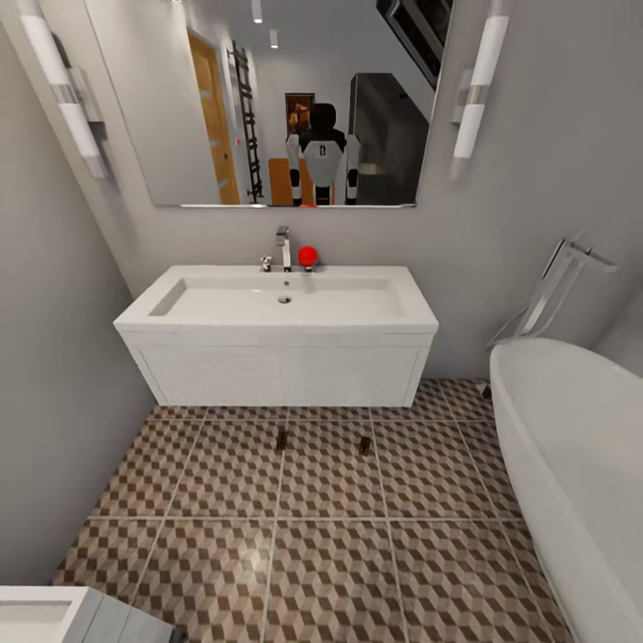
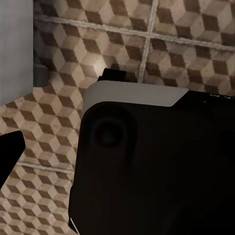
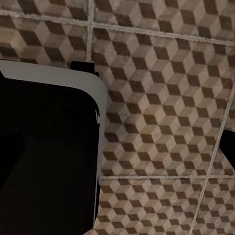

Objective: Take the four mousetraps from the cabinet in the bathroom and place them on the bathroom floor. Make sure all four end up on the same floor surface, and ensure that at least two of them are either under or directly next to the same bathroom sink.

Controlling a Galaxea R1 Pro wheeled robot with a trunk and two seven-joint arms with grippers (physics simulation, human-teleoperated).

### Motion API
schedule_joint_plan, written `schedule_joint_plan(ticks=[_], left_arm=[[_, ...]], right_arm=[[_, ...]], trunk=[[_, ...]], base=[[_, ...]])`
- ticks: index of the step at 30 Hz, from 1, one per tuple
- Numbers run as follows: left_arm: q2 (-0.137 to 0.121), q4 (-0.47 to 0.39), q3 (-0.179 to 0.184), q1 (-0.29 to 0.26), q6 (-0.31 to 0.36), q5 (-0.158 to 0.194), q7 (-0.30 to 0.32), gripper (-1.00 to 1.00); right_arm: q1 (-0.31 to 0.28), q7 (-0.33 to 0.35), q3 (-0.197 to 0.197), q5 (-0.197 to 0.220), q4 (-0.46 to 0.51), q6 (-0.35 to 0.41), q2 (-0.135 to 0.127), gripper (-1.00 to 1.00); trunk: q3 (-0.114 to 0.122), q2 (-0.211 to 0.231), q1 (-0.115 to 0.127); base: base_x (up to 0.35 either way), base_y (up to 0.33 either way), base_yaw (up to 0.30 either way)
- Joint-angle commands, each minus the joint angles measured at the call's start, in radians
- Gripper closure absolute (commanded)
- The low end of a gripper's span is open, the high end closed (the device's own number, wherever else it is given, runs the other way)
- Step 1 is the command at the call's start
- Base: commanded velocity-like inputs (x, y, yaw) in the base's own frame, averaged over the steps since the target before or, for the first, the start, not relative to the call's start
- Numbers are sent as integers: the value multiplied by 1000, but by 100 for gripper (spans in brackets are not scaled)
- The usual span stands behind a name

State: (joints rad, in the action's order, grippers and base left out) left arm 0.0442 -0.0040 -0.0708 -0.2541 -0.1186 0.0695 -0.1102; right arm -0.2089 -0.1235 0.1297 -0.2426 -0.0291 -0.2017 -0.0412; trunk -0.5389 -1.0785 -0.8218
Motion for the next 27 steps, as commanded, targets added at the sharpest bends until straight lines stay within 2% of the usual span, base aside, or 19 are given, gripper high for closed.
schedule_joint_plan(ticks=[1,27], left_arm=[[0,1,-6,-1,-4,6,0,-100],[0,1,-6,-1,-4,6,0,-100]], right_arm=[[-1,-4,8,-11,-3,-5,0,-100],[-1,-4,8,-11,-3,-5,1,-100]], trunk=[[1,-1,0],[41,-1,0]], base=[[0,0,0],[0,0,0]])
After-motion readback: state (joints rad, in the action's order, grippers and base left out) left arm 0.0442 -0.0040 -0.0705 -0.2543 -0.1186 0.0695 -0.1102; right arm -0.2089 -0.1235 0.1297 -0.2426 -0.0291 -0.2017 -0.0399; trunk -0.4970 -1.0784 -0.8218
